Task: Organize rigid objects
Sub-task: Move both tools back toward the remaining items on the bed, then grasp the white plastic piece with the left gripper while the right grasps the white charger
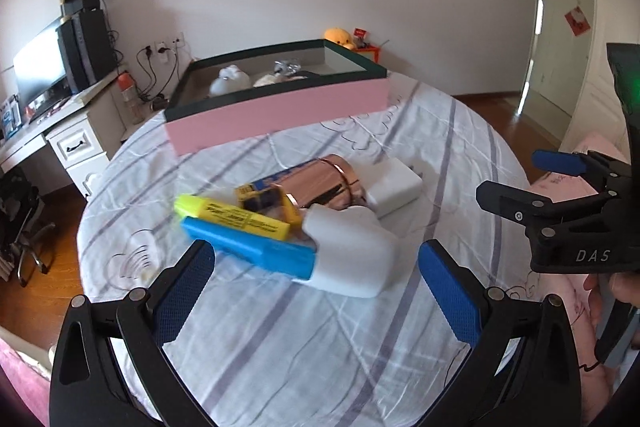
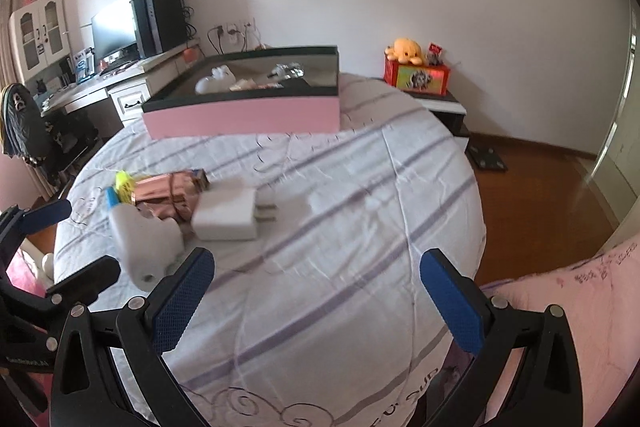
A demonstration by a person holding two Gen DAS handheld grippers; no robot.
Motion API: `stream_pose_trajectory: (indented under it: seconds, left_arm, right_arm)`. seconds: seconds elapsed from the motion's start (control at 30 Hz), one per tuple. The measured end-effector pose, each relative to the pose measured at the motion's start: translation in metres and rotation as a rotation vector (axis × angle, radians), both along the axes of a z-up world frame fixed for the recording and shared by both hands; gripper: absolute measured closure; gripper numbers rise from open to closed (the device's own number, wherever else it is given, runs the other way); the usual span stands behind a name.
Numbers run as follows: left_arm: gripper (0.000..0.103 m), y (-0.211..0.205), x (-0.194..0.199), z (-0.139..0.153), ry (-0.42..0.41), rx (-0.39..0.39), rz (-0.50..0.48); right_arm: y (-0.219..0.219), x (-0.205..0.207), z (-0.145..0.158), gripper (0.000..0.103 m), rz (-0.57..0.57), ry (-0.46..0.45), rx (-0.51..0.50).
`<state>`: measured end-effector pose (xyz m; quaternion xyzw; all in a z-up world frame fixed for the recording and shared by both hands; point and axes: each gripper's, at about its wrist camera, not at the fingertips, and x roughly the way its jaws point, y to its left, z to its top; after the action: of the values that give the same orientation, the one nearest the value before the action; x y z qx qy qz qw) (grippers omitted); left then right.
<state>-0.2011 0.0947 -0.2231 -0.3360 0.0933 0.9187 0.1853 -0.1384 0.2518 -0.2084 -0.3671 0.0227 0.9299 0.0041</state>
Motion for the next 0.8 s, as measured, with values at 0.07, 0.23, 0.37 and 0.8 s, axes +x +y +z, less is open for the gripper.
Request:
stream_pose_trajectory:
  seconds: [0.07, 0.23, 0.37, 0.8]
  left_arm:
    - [0.000, 0.007, -0.002, -0.005, 0.001, -0.017, -0.013]
    - [0.006, 0.019, -0.006, -0.012, 0.008, -0.058, -0.039]
    - [0.050, 0.026, -0.012, -0.016, -0.030, -0.047, -0.074]
    - [0.057, 0.007, -0.015, -0.001, -0.133, 0.199, -0.161]
  right_arm:
    - [0.005, -0.002, -0.004, 0.000, -0.006, -0.008, -0.006]
    - [0.016, -0.006, -0.012, 0.000, -0.013, -0.024, -0.030]
    - [0.022, -0.008, -0.016, 0.000, -0.016, -0.031, -0.048]
    - [0.018, -0.019, -0.023, 0.000, 0.004, -0.042, -0.073]
